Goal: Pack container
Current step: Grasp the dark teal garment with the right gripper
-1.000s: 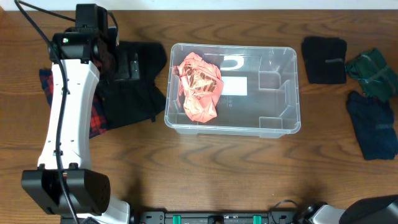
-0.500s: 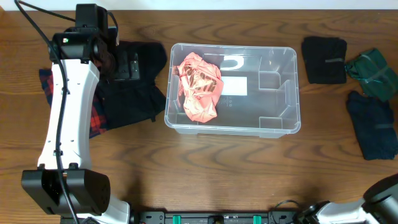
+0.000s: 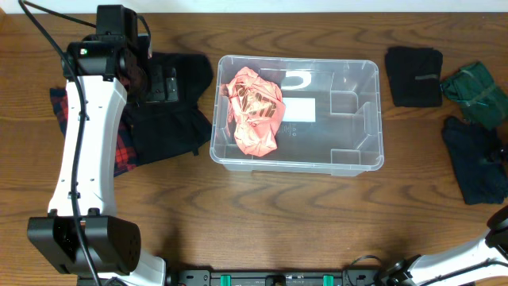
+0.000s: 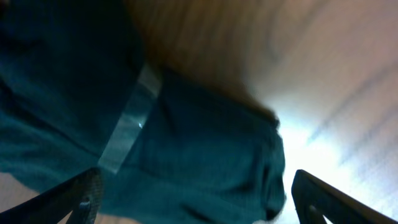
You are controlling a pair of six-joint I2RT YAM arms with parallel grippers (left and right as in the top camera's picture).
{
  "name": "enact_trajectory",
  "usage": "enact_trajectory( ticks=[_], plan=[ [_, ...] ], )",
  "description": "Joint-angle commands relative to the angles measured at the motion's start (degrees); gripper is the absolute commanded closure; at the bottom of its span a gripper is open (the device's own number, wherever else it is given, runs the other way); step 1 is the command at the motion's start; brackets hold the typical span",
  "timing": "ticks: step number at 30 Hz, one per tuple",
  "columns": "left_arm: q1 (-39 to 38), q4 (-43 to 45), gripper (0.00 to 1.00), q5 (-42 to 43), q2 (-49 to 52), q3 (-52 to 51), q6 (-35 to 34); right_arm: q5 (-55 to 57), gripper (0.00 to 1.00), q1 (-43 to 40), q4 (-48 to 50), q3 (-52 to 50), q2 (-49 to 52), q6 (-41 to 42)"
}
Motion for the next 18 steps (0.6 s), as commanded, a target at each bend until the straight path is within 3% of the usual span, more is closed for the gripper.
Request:
enact_trajectory(
  ticks=[1,9,18],
  plan=[
    [0.1,-0.2,0.02,-0.6,0.2,1.1,-0.7,-1.7,0.06,0.0,1.5,-0.2,1.9,-7.6],
    [0.1,-0.2,0.02,-0.6,0.2,1.1,-0.7,-4.3,0.02,0.9,2.7,-0.2,4.1,-8.1],
    [0.1,-0.2,0.02,-0.6,0.2,1.1,-0.7,-21.7,0.01,2.6,-4.1,-0.2,5.8,-6.0]
  ],
)
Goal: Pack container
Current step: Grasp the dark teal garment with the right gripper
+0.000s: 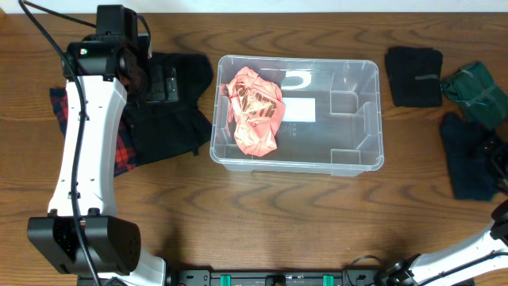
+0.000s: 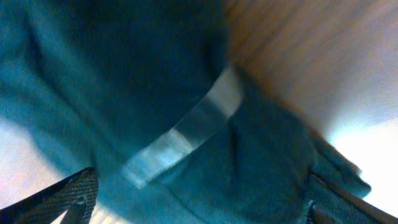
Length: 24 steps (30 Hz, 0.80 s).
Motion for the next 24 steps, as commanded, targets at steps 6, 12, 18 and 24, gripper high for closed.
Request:
enact_trajectory(
  ticks=[6,12,18,24],
  plan=[
    [0.1,-0.2,0.02,-0.7,0.2,1.1,-0.7,-2.9,0.01,5.7,-5.3,-0.2,0.9,1.8],
    [0.1,-0.2,0.02,-0.7,0.2,1.1,-0.7,1.3,0.02,8.2,-4.5,0.1,0.3,1.0],
    [0.1,-0.2,0.02,-0.7,0.2,1.1,-0.7,1.4,0.01,8.5,-4.3,0.5,-3.8,0.1],
    [0.1,-0.2,0.02,-0.6,0.2,1.1,-0.7,5.1,0.01,7.9,-1.5,0.5,-6.2,0.1]
  ],
)
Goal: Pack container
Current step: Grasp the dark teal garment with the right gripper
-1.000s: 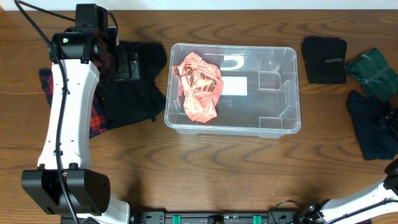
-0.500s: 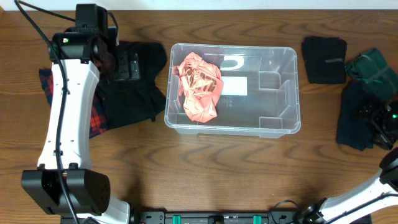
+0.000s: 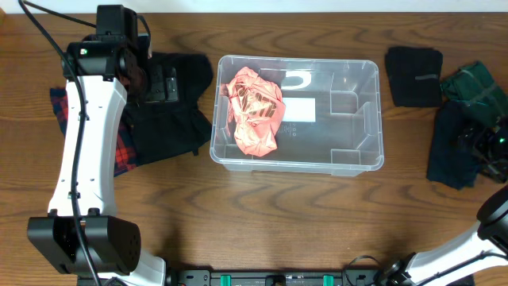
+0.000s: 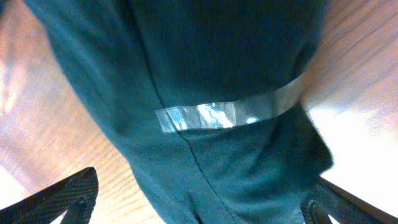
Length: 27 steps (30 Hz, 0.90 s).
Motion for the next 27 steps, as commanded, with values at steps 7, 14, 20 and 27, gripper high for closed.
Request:
enact_trajectory(
  ticks=[7,14,20,27],
  plan=[
    [0.1,-0.2,0.02,-0.6,0.2,1.1,-0.7,4.5,0.01,-0.1,5.9,-0.8,-1.5,-3.5],
    [0.1,-0.2,0.02,-0.6,0.2,1.1,-0.7,4.6,0.01,-0.4,6.8,-1.2,1.4,-3.5],
    [0.1,-0.2,0.02,-0.6,0.2,1.1,-0.7,4.5,0.02,-0.4,6.7,-1.5,6.0,-3.7],
    [0.1,-0.2,0.02,-0.6,0.2,1.1,-0.7,4.5,0.26,-0.4,5.2,-1.5,9.5,-3.6]
  ],
)
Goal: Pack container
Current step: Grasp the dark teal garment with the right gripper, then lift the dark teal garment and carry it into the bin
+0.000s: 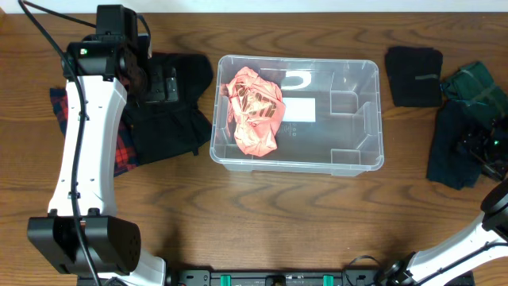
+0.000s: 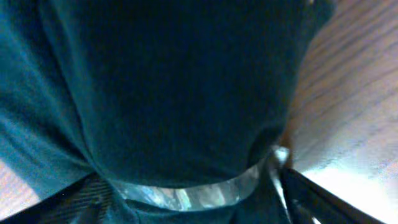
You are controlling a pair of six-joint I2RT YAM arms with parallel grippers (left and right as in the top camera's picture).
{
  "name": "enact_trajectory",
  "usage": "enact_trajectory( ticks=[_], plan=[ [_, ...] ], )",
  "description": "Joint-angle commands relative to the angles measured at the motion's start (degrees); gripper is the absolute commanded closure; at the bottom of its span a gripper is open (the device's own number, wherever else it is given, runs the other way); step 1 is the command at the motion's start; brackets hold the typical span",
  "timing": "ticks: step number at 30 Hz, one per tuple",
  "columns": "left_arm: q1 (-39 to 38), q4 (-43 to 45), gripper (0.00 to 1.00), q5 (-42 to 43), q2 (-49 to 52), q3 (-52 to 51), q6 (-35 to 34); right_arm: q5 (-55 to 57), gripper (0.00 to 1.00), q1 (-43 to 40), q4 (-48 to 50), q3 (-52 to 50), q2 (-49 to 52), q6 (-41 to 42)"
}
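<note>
A clear plastic container (image 1: 373,119) stands mid-table with a crumpled pink garment (image 1: 254,107) in its left half. At the right edge my right gripper (image 1: 480,147) is pressed down on a dark teal garment (image 1: 448,155). The right wrist view shows that garment (image 2: 186,93) filling the frame. Its clear tape band (image 2: 186,194) runs between the fingers of my right gripper (image 2: 193,202), which stand apart on either side of the cloth. My left gripper (image 1: 155,83) hangs over a black garment (image 1: 171,119) left of the container; its jaws cannot be made out.
A red plaid cloth (image 1: 123,155) lies under the black garment at the left. A folded black cloth (image 1: 413,75) and a green bundle (image 1: 476,83) lie at the back right, close to the teal garment.
My right gripper has come down closer onto the teal garment, and its fingers now stand a little nearer each other at the tape band. The left arm has not moved.
The teal garment first lay flat at the far right edge with my right gripper open over it. Then it stood shifted left and bunched nearer the container, the gripper above its tape band. Now the fingers straddle the cloth closely. The left arm has stayed still throughout.
</note>
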Motion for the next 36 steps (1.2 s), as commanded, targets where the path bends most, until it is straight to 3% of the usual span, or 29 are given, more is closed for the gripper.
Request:
enact_trajectory(
  ticks=[1,4,7,13,24,31,36],
  plan=[
    [0.1,-0.2,0.02,-0.7,0.2,1.1,-0.6,0.2,0.35,-0.3,-1.2,-1.1,3.8,0.4],
    [0.1,-0.2,0.02,-0.7,0.2,1.1,-0.6,-1.3,0.6,-0.2,-1.6,-1.1,3.6,1.7],
    [0.1,-0.2,0.02,-0.7,0.2,1.1,-0.6,-2.7,0.71,-0.2,-2.3,-0.8,3.2,1.7],
    [0.1,-0.2,0.02,-0.7,0.2,1.1,-0.6,-6.6,0.83,1.1,-5.7,1.8,-0.9,3.0],
    [0.1,-0.2,0.02,-0.7,0.2,1.1,-0.6,-11.1,0.88,16.3,-5.7,2.2,-22.5,3.1],
    [0.1,-0.2,0.02,-0.7,0.2,1.1,-0.6,-11.6,0.92,31.4,-0.2,2.2,-33.4,12.6],
    [0.1,-0.2,0.02,-0.6,0.2,1.1,-0.6,-10.9,0.94,42.7,3.6,2.2,-33.8,18.8]
  ],
)
